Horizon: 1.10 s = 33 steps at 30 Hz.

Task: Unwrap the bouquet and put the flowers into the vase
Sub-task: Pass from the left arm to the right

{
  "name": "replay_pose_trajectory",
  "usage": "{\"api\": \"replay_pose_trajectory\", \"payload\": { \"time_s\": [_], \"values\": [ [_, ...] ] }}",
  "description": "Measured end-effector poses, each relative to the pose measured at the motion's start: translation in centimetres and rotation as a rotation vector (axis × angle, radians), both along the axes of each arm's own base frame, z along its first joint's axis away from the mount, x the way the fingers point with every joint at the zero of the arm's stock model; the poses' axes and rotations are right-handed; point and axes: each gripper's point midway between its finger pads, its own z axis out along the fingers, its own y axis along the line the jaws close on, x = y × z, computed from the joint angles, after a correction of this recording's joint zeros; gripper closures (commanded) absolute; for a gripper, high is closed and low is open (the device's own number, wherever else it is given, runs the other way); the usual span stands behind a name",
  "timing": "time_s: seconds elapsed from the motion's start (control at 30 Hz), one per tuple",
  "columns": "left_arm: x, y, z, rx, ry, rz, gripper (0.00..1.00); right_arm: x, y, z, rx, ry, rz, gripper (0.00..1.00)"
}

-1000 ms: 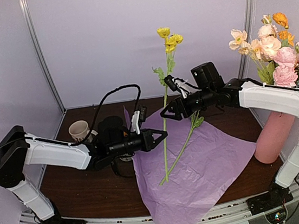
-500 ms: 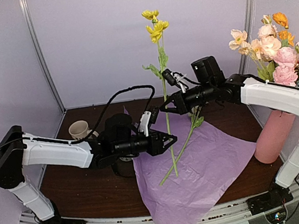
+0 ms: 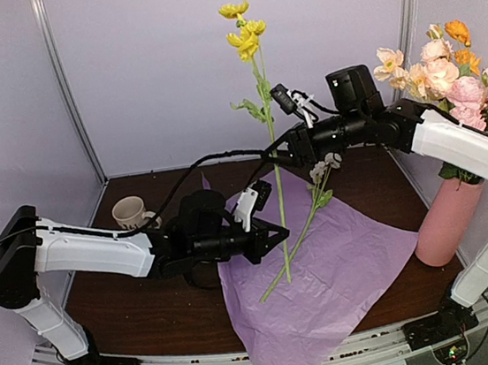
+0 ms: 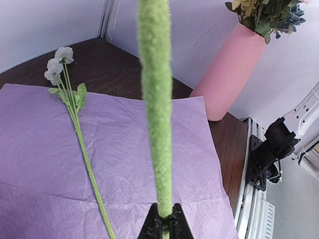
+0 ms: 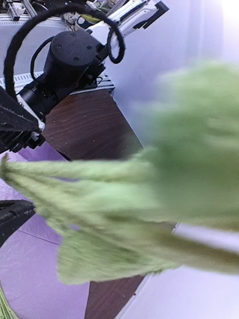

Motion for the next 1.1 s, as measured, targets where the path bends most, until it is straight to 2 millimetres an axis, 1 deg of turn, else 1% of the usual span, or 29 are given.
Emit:
{"api": "replay_pose_trajectory", "payload": {
  "time_s": [0.07,0.13,0.2,0.27,0.33,0.43,0.53,0.57,0.6,0.7,0.77,0.8,0.87,0.97,1.0,1.1],
  "values": [
    [-0.2,-0.1,-0.1,0.007,-0.004,-0.005,1.0,0.2,-0.1,2.5,0.028,-0.048,-0.009,0.5],
    [-0.4,-0.1,-0.3,0.017,-0.006,-0.008,1.0,0.5,-0.6,5.4,0.062,-0.1,-0.027,0.51],
    [-0.2,-0.2,0.2,0.003,-0.022,0.0,1.0,0.4,-1.1,6.8,0.069,-0.116,-0.044,0.56],
    [0.1,-0.4,1.0,-0.014,-0.038,0.006,1.0,0.5,-1.3,7.7,0.074,-0.13,-0.058,0.59],
    [0.1,-0.4,1.2,-0.02,-0.046,0.008,1.0,0.7,-1.5,7.8,0.07,-0.13,-0.075,0.58],
    [0.1,-0.4,1.1,-0.013,-0.045,0.012,1.0,0.9,-1.8,7.4,0.056,-0.118,-0.093,0.56],
    [0.2,-0.2,0.9,-0.006,-0.047,0.025,1.0,1.1,-1.9,7.2,0.049,-0.113,-0.105,0.6],
    [0.2,-0.1,0.8,-0.002,-0.047,0.028,1.0,1.2,-1.9,7.0,0.045,-0.112,-0.111,0.64],
    [0.2,0.0,0.6,0.002,-0.046,0.032,1.0,1.2,-2.0,6.8,0.04,-0.108,-0.117,0.69],
    [0.3,0.2,0.3,0.011,-0.047,0.042,1.0,1.4,-2.2,6.5,0.03,-0.104,-0.131,0.9],
    [0.4,0.3,0.2,0.018,-0.046,0.049,1.0,1.4,-2.3,6.4,0.032,-0.089,-0.139,1.0],
    [0.4,0.4,0.1,0.023,-0.046,0.053,0.93,1.3,-2.3,6.3,0.029,-0.092,-0.137,1.0],
    [0.6,0.5,-0.2,0.036,-0.045,0.064,0.63,1.2,-2.4,6.1,0.031,-0.08,-0.141,1.0],
    [0.8,0.8,-0.7,0.063,-0.044,0.085,0.42,0.9,-2.6,6.3,0.032,-0.083,-0.139,1.0],
    [0.9,1.0,-1.1,0.082,-0.042,0.096,0.38,0.8,-2.7,6.5,0.034,-0.089,-0.137,1.0],
    [1.2,1.5,-1.8,0.117,-0.043,0.119,0.36,0.1,-3.1,7.4,0.025,-0.124,-0.114,1.0]
  ]
}}
